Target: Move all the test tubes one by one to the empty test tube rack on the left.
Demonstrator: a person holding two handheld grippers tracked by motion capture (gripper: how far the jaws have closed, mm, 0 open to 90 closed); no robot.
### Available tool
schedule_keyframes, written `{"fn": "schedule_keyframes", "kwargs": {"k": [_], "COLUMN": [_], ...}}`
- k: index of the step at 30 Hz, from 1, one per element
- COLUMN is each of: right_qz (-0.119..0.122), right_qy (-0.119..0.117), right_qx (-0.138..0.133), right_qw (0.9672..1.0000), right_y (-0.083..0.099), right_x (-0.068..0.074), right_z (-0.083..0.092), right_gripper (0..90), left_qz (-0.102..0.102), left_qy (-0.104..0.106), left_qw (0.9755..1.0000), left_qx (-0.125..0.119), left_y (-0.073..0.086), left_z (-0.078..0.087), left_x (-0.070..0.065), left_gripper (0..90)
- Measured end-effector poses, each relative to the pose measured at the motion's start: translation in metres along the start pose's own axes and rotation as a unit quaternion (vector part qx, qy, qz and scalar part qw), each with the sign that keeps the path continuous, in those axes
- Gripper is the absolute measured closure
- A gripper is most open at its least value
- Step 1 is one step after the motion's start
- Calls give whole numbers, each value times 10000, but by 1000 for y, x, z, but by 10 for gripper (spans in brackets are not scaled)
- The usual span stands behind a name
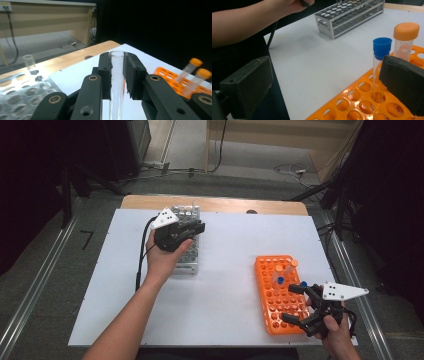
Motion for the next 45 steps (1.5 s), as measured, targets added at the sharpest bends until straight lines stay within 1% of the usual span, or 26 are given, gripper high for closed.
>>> {"fn": "schedule_keyframes", "kwargs": {"k": [5, 9, 13, 15, 17, 20, 22, 25, 26, 29, 31, 33, 35, 36, 37, 40, 42, 45], "right_qz": [40, 29, 18, 24, 14, 20, 9, 10, 7, -13, -12, -13, -24, -24, -21, -24, -28, -26], "right_qy": [50, 72, 91, 97, 107, 113, 112, 107, 114, 122, 123, 126, 122, 124, 123, 114, 118, 124], "right_qx": [20, 15, 24, 19, 5, -12, -1, 10, 12, -9, -35, -38, -51, -51, -52, -60, -63, -66], "right_qw": [10000, 10000, 10000, 9999, 9999, 9999, 9999, 9999, 9999, 9999, 9999, 9999, 9999, 9999, 9999, 9999, 9999, 9999], "right_y": [1, 2, 2, 2, 2, 2, 3, 4, 4, 4, 3, 3, 3, 3, 3, 3, 3, 3], "right_x": [-2, -3, -4, -4, -5, -6, -6, -6, -6, -7, -7, -7, -7, -7, -7, -7, -7, -8], "right_z": [0, 0, 0, 0, 1, 0, 0, 0, 0, 1, 1, 2, 2, 2, 2, 2, 3, 3], "right_gripper": [0, 0, 0, 0, 0, 0, 0, 0, 0, 0, 0, 0, 0, 0, 0, 0, 0, 0], "left_qz": [4, 29, 73, 153, 154, 226, 191, 166, 201, 265, 388, 431, 478, 480, 436, 448, 416, 419], "left_qy": [-141, -319, -499, -535, -630, -791, -960, -1145, -1184, -1296, -1343, -1402, -1385, -1397, -1433, -1481, -1534, -1577], "left_qw": [9999, 9995, 9987, 9984, 9979, 9965, 9951, 9931, 9926, 9909, 9899, 9888, 9886, 9883, 9879, 9874, 9868, 9862], "left_qx": [-7, -18, -22, -42, -68, -132, -125, -164, -168, -232, -253, -268, -348, -383, -394, -328, -295, -282], "left_y": [-10, -16, -21, -23, -25, -25, -24, -22, -21, -18, -14, -10, -9, -9, -8, -5, -3, -2], "left_z": [-8, -17, -27, -32, -37, -45, -51, -58, -60, -66, -70, -72, -75, -77, -78, -82, -83, -84], "left_x": [17, 31, 47, 54, 62, 73, 82, 92, 95, 103, 107, 111, 114, 114, 115, 118, 119, 121], "left_gripper": [767, 767, 767, 767, 767, 767, 767, 767, 767, 767, 768, 768, 768, 768, 768, 768, 768, 767]}}
Point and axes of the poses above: each handheld gripper's, and its own axes: z roughly backward along the jaws, y roughly out of its underside, x roughly to its left, the point moved 9 cm from there along -z, roughly forward along the jaws, and after that the axes turned 2 degrees about -z, right-handed, at the moved point
